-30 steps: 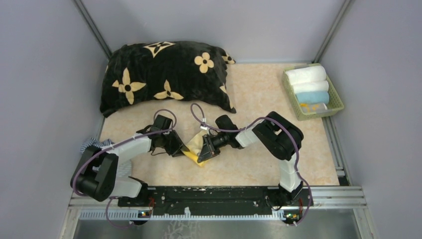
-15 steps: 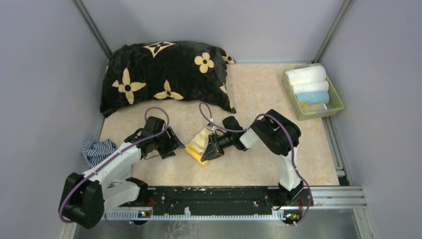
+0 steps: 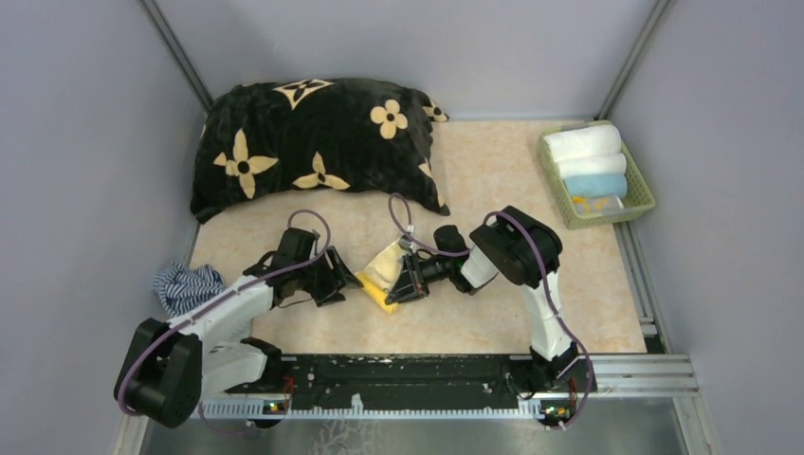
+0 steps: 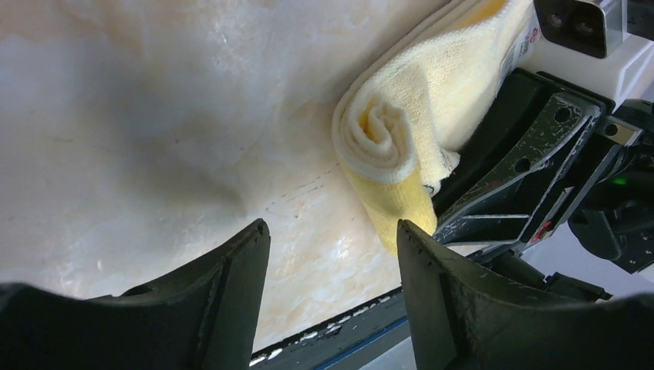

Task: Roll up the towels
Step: Roll the towel at the center of the board.

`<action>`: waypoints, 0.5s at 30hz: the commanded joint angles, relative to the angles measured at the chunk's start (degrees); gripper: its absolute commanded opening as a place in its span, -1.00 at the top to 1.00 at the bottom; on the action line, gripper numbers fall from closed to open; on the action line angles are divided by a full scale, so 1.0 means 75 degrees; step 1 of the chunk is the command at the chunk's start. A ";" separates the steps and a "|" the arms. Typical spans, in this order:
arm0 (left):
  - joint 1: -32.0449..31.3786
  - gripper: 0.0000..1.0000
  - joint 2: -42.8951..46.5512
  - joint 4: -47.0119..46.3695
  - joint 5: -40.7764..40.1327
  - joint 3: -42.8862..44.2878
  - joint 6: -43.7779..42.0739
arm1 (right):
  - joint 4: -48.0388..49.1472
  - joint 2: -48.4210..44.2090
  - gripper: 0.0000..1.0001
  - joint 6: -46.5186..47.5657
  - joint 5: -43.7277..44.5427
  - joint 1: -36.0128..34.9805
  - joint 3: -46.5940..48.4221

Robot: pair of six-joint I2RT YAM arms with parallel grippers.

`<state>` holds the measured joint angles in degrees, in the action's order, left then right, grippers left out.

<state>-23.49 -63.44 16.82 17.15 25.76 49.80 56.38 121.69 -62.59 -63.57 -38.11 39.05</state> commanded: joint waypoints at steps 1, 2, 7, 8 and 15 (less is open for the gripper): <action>0.0004 -0.34 -0.0528 -0.0985 0.0436 0.0082 -0.0145 | -0.0001 0.0165 0.96 -0.0104 0.0120 0.0155 -0.0074; -0.0006 -0.33 -0.0705 -0.1086 0.0437 0.0125 -0.0158 | -0.0086 0.0141 0.95 -0.0059 0.0140 0.0151 -0.0068; -0.0021 -0.18 -0.1593 -0.1462 0.0400 0.0288 -0.0167 | -0.1418 -0.0297 0.86 0.0735 0.0406 0.0159 0.0082; -0.0031 -0.15 -0.1726 -0.1509 0.0382 0.0308 -0.0143 | -0.1928 -0.0447 0.82 0.1055 0.0490 0.0159 0.0161; -0.0049 -0.05 -0.2157 -0.1149 0.0073 0.0447 -0.0124 | -0.6587 -0.1918 0.37 0.3810 0.1935 0.0068 0.1052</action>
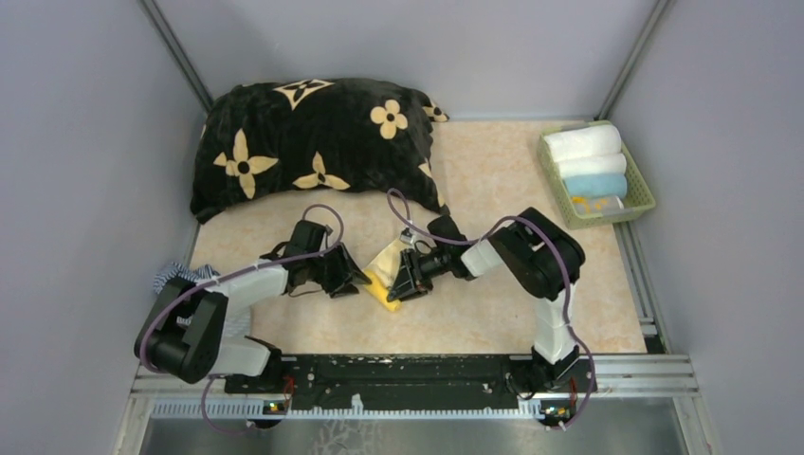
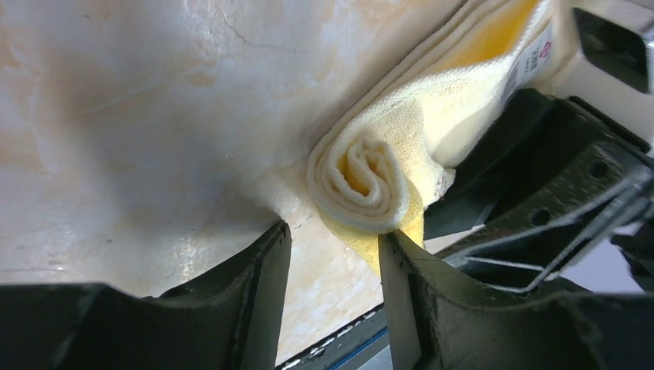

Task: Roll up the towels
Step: Roll the towel at the center of the board.

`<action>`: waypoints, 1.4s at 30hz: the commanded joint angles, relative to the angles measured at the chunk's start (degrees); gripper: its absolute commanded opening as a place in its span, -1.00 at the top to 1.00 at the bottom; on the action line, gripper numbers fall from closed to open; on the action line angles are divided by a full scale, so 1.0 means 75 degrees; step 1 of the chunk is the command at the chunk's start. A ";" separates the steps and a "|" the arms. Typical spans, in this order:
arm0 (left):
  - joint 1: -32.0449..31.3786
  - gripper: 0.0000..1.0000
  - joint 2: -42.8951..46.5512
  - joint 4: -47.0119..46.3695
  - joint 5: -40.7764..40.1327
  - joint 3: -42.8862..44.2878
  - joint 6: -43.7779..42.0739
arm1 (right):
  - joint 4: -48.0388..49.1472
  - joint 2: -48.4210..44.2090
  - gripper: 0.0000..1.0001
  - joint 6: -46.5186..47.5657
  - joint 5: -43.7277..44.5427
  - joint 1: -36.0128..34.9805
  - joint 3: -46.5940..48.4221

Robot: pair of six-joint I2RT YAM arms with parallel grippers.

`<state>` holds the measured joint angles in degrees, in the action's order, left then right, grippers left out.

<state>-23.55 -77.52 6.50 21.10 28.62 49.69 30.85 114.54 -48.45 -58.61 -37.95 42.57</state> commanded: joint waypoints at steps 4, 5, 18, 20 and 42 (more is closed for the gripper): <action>-0.0061 -0.02 -0.0527 0.0386 -0.0536 0.0135 -0.0059 | -0.5135 -0.1886 0.15 0.2909 0.2567 -0.0188 0.1215; -0.0080 -0.01 -0.0595 0.0403 -0.0537 0.0162 -0.0048 | -0.5667 -0.2093 0.12 0.3162 0.3019 -0.0311 0.1429; -0.0145 0.02 -0.1001 0.0629 -0.0695 0.0401 0.0111 | -0.8130 -0.2503 0.25 0.4788 0.8449 -0.3215 0.3699; -0.0147 0.02 -0.1026 0.0663 -0.0707 0.0420 0.0107 | -0.8169 -0.2230 0.25 0.4900 0.8699 -0.3442 0.3840; -0.0186 -0.09 -0.1418 0.0645 -0.0702 0.0526 0.0089 | -0.8303 -0.0437 0.17 0.5211 1.0077 -0.4013 0.3456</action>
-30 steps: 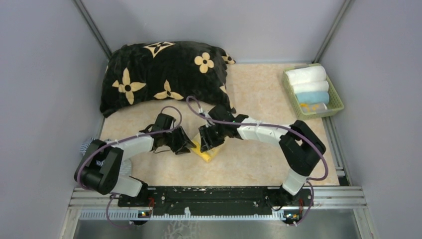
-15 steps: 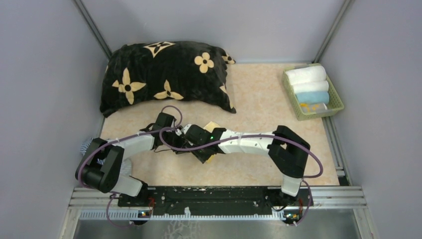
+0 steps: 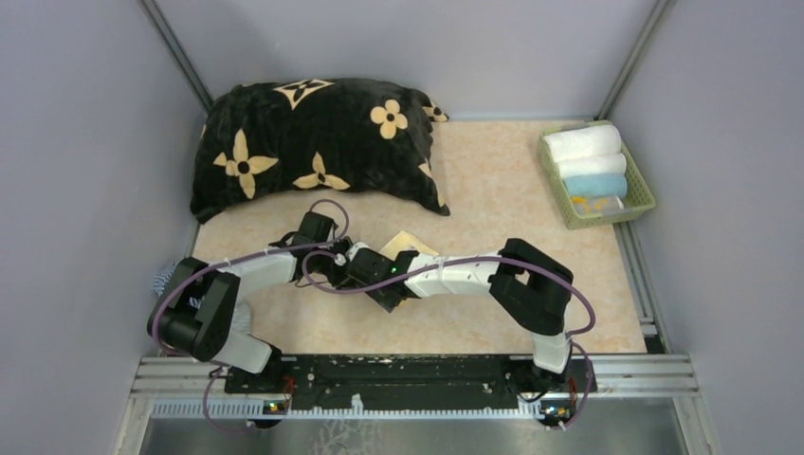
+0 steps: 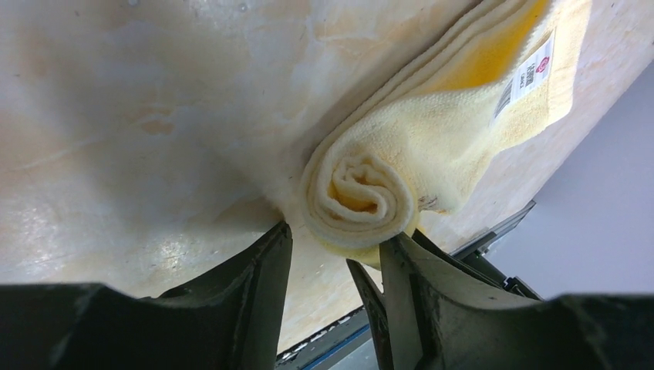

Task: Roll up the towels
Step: Roll the towel at the center of the board.

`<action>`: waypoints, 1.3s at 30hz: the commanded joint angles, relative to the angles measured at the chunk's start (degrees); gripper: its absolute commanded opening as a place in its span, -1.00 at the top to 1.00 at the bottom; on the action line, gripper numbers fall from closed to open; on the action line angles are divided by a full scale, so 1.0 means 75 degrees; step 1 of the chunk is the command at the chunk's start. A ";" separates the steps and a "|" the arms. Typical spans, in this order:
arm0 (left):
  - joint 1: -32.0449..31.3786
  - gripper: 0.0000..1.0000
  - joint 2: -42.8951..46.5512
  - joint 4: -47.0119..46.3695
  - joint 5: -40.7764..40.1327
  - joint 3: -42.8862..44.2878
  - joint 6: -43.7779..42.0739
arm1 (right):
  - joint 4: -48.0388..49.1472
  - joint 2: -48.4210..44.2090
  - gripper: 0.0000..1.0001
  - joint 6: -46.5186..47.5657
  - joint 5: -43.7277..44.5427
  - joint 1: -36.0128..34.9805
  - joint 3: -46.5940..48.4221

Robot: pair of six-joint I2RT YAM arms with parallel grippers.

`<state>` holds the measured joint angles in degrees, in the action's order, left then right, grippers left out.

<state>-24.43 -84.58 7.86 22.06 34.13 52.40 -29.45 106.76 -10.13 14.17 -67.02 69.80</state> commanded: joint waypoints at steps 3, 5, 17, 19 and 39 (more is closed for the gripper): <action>-0.0069 -0.12 -0.0551 0.0430 -0.0813 -0.0293 -0.0272 | -0.0286 0.0797 0.17 0.0107 0.0641 -0.0150 -0.0251; -0.0071 -0.12 -0.0582 0.0423 -0.0813 -0.0358 -0.0289 | -0.0323 0.0895 0.17 0.0107 0.0756 -0.0152 -0.0260; 0.0096 -0.31 0.0927 0.1348 -0.1271 -0.0272 -0.0321 | 0.0535 0.0042 0.73 0.0327 -0.3442 0.0543 -0.0509; 0.0180 -0.34 0.1372 0.1599 -0.1279 -0.0333 -0.0280 | 0.0745 0.0036 0.77 0.0270 -0.4505 0.0891 -0.0557; 0.0253 -0.38 0.4257 0.1294 -0.0597 -0.1954 0.0634 | 0.3872 0.1704 0.90 -0.2359 -1.0695 0.3311 -0.1398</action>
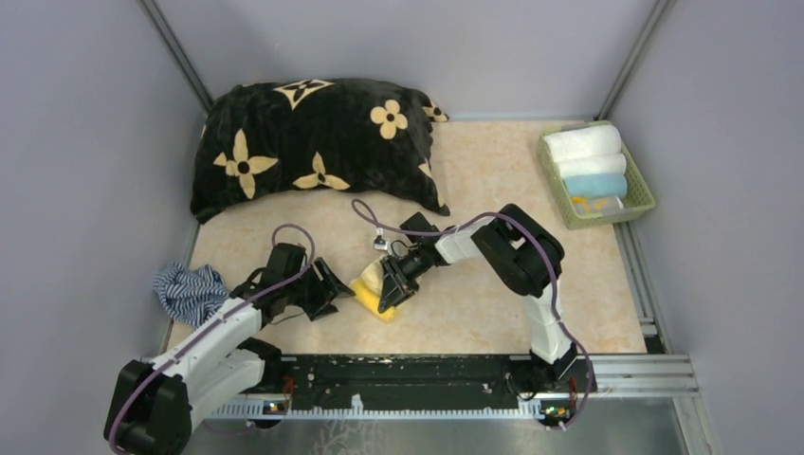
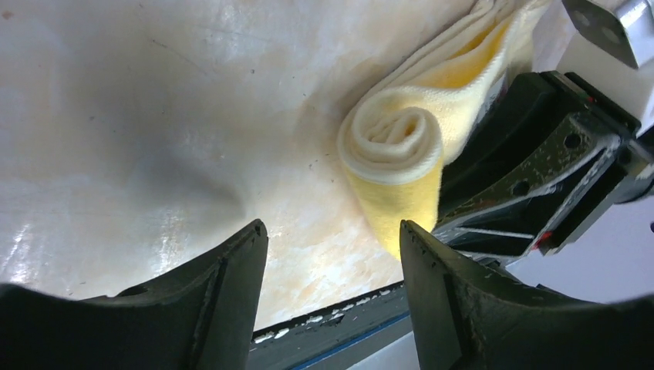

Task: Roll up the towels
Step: Roll the towel at the center of the board.

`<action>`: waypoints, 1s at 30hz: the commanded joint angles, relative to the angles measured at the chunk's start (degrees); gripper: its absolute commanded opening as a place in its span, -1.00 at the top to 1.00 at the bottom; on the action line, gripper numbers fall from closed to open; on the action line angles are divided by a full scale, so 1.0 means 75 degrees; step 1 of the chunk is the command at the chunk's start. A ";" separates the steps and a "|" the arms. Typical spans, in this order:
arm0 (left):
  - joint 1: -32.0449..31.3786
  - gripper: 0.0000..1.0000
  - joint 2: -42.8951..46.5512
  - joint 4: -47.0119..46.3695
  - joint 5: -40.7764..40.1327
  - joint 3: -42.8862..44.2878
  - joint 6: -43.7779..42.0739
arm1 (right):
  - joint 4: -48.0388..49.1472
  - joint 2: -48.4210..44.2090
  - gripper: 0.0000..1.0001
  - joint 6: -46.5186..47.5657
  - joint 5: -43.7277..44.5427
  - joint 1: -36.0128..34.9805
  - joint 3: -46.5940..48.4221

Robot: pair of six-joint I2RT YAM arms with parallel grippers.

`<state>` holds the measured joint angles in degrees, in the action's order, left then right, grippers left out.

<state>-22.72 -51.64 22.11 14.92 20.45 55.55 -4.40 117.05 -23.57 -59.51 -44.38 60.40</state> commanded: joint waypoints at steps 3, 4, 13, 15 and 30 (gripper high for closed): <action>0.0015 -0.36 -0.0586 -0.1181 0.0570 -0.0140 0.0309 | -0.0262 0.0604 0.88 -0.0146 -0.0835 0.0456 0.0131; 0.0010 -0.36 -0.0746 -0.1359 0.0628 -0.0131 0.0318 | -0.0461 0.0694 0.88 -0.0053 -0.0795 0.0490 0.0201; -0.0006 -0.32 -0.1915 -0.1891 0.0600 0.0143 0.0304 | -0.1310 0.0663 0.73 0.0410 -0.0098 0.0536 0.0558; -0.0011 -0.29 -0.2032 -0.1720 0.0473 0.0103 0.0402 | -0.1598 0.0332 0.60 0.0568 0.0379 0.0538 0.0629; -0.0017 -0.14 -0.2494 -0.1518 0.0127 0.0165 0.0561 | -0.3734 -0.2839 0.02 0.1892 0.7478 -0.1463 0.1158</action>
<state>-22.74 -68.23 8.49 20.01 21.65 60.66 -28.93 102.15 -13.61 -24.60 -49.04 66.78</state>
